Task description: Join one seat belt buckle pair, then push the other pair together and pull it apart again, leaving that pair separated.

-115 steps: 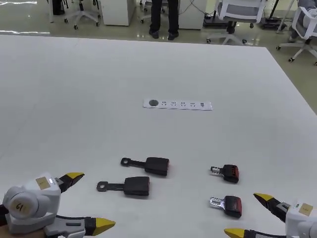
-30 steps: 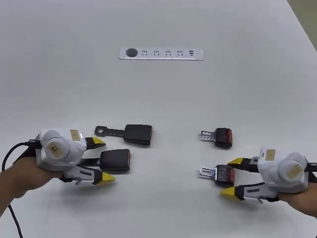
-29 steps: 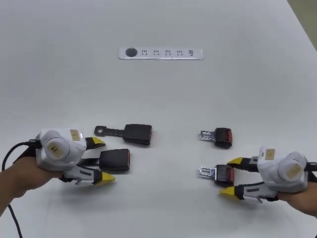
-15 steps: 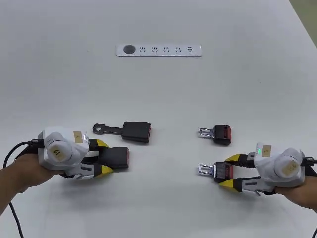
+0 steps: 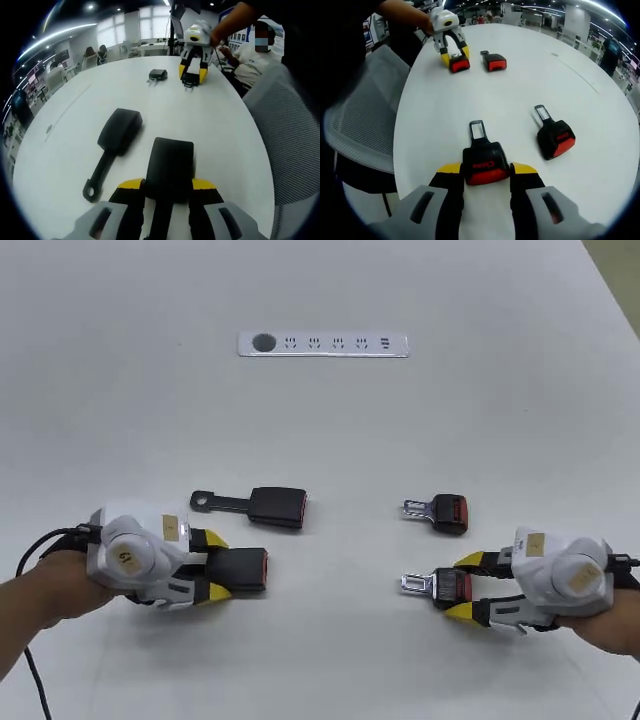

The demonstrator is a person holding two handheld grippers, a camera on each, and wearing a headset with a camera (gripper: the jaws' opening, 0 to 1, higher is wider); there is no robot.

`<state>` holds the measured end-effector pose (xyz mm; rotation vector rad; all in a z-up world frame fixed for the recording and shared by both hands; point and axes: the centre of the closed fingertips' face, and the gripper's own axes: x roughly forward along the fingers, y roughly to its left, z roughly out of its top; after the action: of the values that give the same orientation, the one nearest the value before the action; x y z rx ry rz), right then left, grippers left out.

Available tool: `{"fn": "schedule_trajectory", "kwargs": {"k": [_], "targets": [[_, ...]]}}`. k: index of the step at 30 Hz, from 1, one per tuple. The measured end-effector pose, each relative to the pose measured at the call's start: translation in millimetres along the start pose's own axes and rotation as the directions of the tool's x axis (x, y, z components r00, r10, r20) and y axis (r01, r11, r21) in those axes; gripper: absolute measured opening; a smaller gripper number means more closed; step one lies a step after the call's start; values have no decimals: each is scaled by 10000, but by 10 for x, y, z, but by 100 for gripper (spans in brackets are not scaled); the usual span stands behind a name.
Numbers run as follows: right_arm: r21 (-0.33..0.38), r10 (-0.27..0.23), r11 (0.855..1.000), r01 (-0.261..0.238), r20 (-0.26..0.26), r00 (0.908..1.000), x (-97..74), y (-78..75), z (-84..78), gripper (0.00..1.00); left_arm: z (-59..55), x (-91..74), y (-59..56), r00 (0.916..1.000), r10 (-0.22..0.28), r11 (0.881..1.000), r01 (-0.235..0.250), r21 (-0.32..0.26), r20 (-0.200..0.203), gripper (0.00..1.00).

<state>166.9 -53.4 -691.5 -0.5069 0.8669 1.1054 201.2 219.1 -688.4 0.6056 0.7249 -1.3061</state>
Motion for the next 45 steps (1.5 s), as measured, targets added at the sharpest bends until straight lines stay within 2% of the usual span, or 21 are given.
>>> {"fn": "schedule_trajectory", "kwargs": {"k": [1,5,18,22,30,45], "targets": [[-77,52,10000,-52,-44,10000,2,-14,-11,35,6,0,-2,10000,-64,9999,64,135,-27,35],[-260,186,9995,-193,-244,9995,-3,-14,-6,34,-28,28,-5,9998,-91,10000,91,-29,-162,35],[-445,306,9984,-341,-761,9966,45,-28,48,34,7,49,-66,9964,-289,9994,302,154,-792,35],[-442,367,9982,-403,-800,9961,74,14,99,34,6,46,-76,9959,-285,9995,292,69,-855,35],[-482,397,9979,-438,-841,9957,89,-5,166,34,12,43,-94,9951,-273,9996,269,-53,-945,34],[-766,466,9958,-508,-553,9974,340,90,402,34,-5,49,-99,9947,-267,9995,249,-185,-995,34]]}}
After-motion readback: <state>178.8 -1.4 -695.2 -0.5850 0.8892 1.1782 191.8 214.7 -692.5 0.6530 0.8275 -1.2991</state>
